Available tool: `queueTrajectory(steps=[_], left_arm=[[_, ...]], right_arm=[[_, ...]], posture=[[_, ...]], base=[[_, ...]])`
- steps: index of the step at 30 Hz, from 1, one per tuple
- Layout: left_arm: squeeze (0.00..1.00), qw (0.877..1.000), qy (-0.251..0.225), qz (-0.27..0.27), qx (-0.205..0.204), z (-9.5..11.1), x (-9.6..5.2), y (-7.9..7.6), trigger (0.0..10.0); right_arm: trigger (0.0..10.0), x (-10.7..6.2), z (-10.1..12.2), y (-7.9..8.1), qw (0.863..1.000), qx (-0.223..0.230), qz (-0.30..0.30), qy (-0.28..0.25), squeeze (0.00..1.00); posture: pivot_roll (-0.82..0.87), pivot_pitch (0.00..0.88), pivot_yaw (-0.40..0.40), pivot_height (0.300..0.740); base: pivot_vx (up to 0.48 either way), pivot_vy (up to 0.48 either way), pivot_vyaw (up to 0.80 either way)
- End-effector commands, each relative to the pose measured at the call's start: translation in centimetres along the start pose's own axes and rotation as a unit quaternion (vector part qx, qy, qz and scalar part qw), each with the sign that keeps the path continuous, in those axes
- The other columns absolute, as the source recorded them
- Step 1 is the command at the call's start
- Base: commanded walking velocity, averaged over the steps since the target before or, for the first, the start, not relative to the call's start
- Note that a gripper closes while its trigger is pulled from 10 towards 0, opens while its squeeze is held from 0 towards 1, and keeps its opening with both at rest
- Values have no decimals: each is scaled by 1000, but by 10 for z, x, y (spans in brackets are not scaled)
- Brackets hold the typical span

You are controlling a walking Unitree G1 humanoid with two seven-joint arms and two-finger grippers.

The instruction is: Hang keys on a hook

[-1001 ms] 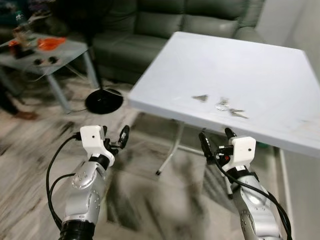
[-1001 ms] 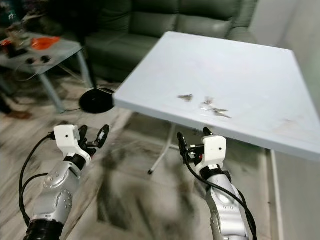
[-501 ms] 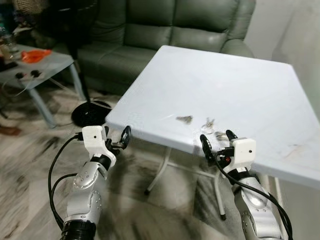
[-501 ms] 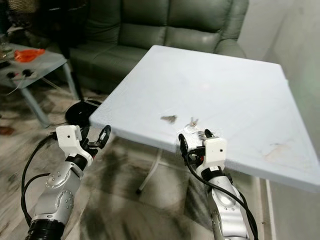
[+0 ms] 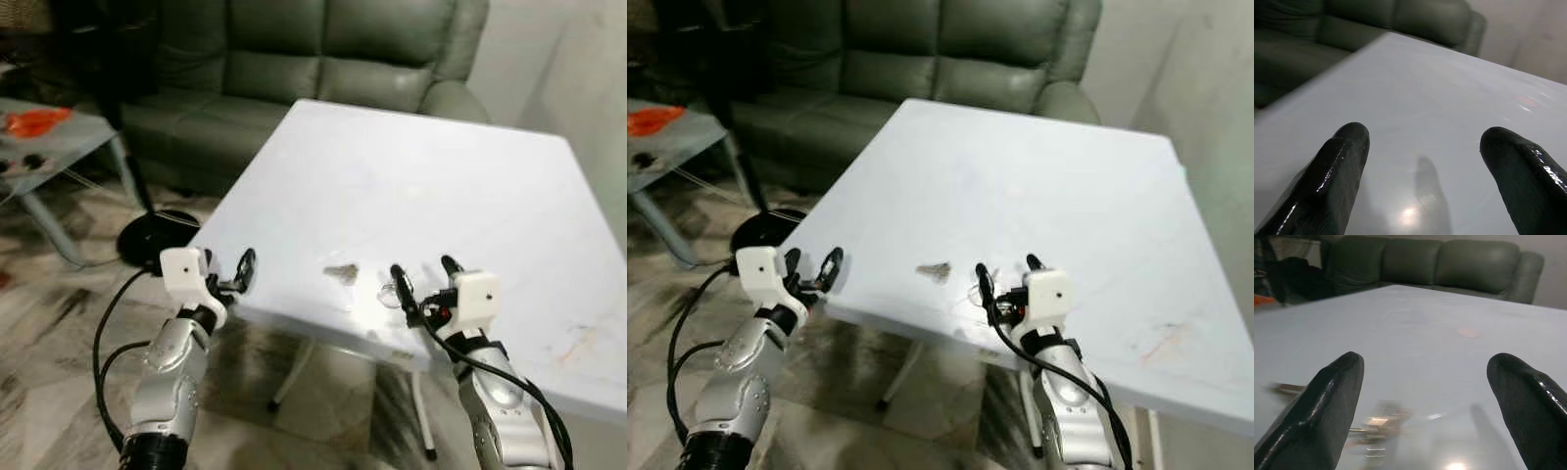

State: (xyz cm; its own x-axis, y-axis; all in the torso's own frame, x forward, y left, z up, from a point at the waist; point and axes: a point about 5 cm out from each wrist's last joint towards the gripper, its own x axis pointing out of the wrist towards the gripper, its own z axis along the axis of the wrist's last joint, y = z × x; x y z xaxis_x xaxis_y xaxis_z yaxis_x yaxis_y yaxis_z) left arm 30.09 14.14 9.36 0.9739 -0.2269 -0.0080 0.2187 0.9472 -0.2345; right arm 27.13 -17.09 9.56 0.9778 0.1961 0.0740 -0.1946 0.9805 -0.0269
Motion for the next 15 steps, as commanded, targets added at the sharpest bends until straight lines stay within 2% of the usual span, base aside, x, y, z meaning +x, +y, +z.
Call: queueTrajectory(steps=[1, 9, 13, 15], left_arm=[[0, 1000, 15, -14, 11, -7, -3, -6, 10000], [0, 994, 41, -83, 54, -20, -10, -26, 10000], [0, 992, 47, -102, 56, -22, -12, -32, 10000], [0, 987, 51, -135, 66, -24, -15, -41, 10000]], right_arm=[[10000, 0, 1, -4, 1000, -1, -4, 0, 0], [10000, 4, -2, -14, 999, -24, 15, 19, 0], [10000, 3, -2, -19, 999, -32, 24, 23, 0], [10000, 2, -3, -23, 998, -44, 43, 33, 0]], posture=[[-3, 0, -22, 740], [4, 0, -28, 740], [6, 0, -31, 740], [6, 0, -31, 740]], base=[[0, 0, 0], [0, 0, 0], [0, 0, 0], [0, 0, 0]])
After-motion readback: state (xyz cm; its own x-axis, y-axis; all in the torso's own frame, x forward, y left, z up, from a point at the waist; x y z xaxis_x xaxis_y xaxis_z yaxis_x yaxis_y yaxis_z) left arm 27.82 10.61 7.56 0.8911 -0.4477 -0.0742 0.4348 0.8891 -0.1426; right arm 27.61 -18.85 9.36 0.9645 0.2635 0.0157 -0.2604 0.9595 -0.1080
